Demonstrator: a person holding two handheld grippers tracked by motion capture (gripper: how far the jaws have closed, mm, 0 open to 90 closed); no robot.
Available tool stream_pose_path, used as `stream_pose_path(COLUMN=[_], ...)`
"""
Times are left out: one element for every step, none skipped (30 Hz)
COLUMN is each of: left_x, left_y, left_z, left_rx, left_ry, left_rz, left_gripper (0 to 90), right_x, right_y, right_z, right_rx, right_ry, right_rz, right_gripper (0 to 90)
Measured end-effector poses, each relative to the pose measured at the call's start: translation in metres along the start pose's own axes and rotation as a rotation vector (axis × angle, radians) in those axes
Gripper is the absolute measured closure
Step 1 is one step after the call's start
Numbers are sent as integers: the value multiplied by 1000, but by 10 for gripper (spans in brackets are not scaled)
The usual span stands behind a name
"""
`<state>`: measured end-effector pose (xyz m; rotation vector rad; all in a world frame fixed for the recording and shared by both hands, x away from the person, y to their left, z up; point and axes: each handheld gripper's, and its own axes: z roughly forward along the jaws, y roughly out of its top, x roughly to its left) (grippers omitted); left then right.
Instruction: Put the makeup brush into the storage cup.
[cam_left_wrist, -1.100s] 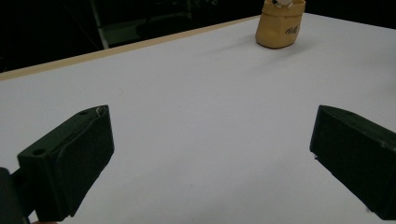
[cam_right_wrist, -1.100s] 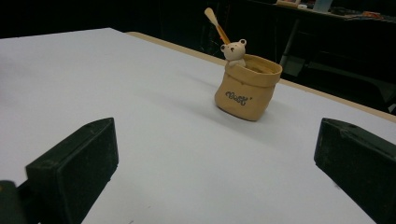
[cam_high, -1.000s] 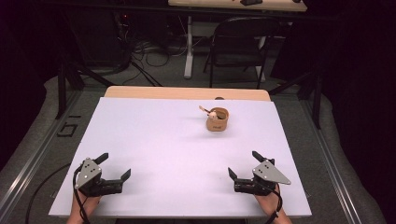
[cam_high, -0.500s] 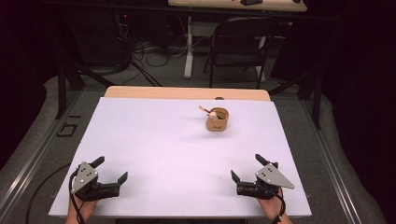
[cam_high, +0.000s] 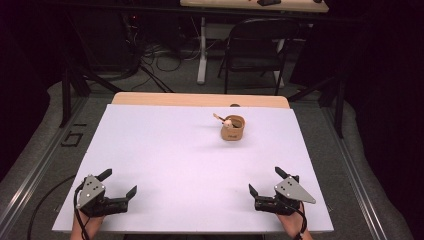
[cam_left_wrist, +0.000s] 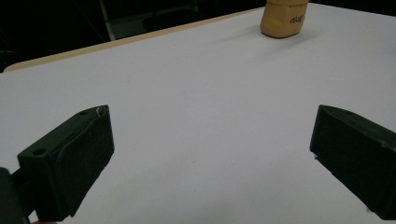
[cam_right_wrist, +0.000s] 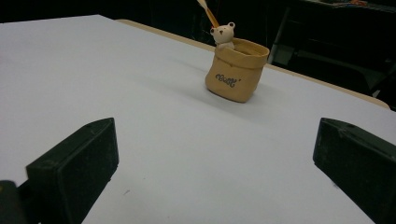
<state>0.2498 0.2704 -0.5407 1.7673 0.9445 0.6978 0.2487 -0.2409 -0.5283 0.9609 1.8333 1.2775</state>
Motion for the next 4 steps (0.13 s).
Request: stream_pose_path(left_x=[1, 1, 2, 2], left_y=[0, 0, 0, 0], left_z=[0, 0, 0, 0], left_rx=[-1, -4, -3, -4], left_ry=[-2, 0, 1, 3], left_rz=[-3, -6, -6, -9], left_gripper=[0, 0, 0, 0], right_x=[0, -1, -1, -1], right_y=[0, 0, 1, 1], right_z=[0, 0, -1, -1], right_rx=[2, 2, 8, 5], right_ry=[2, -3, -3, -1], right_rz=[-1, -3, -7, -3], right_gripper=[0, 0, 0, 0])
